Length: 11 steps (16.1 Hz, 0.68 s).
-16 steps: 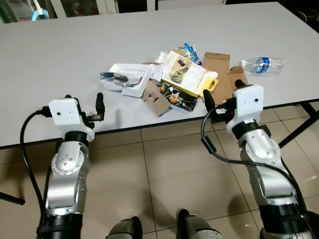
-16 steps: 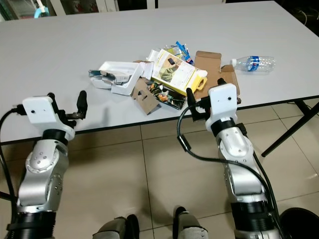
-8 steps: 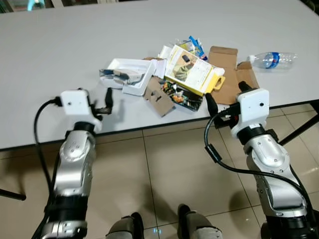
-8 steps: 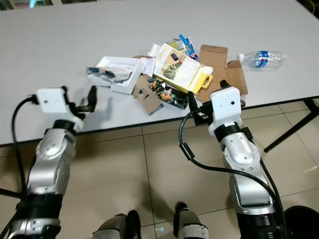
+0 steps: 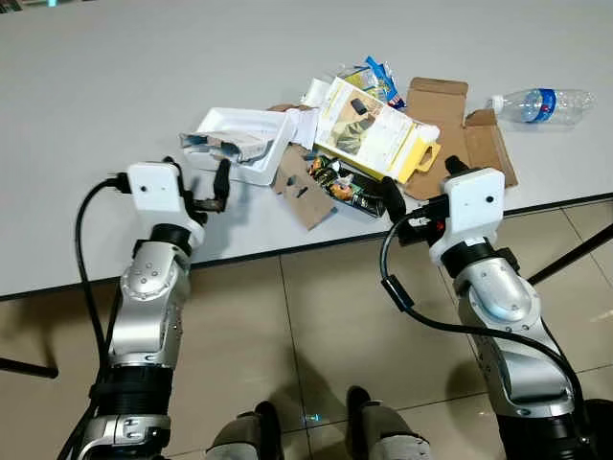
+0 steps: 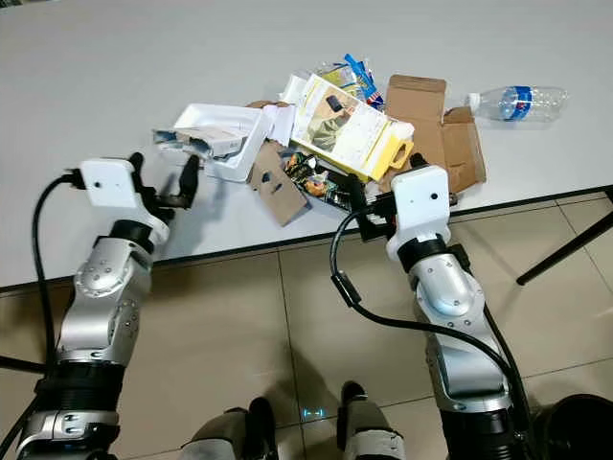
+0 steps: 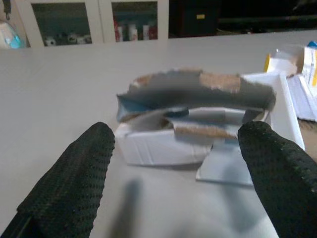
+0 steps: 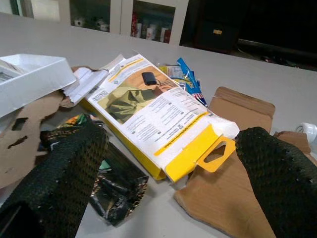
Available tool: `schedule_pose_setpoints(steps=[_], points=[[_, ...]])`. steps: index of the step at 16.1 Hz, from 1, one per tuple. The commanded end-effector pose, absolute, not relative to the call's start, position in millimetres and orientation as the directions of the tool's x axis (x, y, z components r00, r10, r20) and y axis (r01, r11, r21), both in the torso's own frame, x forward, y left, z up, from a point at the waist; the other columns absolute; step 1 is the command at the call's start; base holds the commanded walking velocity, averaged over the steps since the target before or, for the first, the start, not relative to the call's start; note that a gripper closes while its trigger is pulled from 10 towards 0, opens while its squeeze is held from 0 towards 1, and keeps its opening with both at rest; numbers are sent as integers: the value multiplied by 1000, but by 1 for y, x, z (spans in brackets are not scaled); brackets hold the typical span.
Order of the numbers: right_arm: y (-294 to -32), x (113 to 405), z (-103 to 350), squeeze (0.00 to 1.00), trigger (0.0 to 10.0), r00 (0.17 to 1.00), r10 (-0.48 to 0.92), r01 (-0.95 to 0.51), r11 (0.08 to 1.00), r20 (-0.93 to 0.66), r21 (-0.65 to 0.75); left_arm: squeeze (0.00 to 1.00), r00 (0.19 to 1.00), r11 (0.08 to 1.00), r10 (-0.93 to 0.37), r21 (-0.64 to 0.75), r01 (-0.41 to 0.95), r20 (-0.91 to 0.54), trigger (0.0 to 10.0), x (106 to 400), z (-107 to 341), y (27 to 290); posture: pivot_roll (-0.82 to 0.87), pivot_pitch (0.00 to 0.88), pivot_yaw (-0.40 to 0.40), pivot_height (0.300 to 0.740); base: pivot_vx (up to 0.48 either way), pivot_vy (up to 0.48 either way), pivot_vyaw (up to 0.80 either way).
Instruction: Picking trash to rubbish bin
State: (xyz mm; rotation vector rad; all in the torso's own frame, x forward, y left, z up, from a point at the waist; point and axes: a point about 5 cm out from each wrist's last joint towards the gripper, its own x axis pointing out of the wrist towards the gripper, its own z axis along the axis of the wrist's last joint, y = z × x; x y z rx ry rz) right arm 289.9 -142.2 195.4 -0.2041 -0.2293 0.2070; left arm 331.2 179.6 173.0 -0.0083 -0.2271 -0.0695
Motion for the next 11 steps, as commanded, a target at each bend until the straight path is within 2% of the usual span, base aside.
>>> schedule_pose_setpoints(steps=[1, 11], points=[[-140, 285, 201, 0, 10000, 947, 225, -172, 957, 228, -233, 0, 970, 995, -103, 18, 102, 220, 10000, 334, 173, 177, -203, 268, 75, 740, 0, 0, 0], [-138, 281, 201, 0, 10000, 949, 206, -150, 961, 238, -233, 0, 951, 977, -212, 21, 213, 225, 10000, 355, 181, 152, -206, 276, 106, 740, 0, 0, 0]])
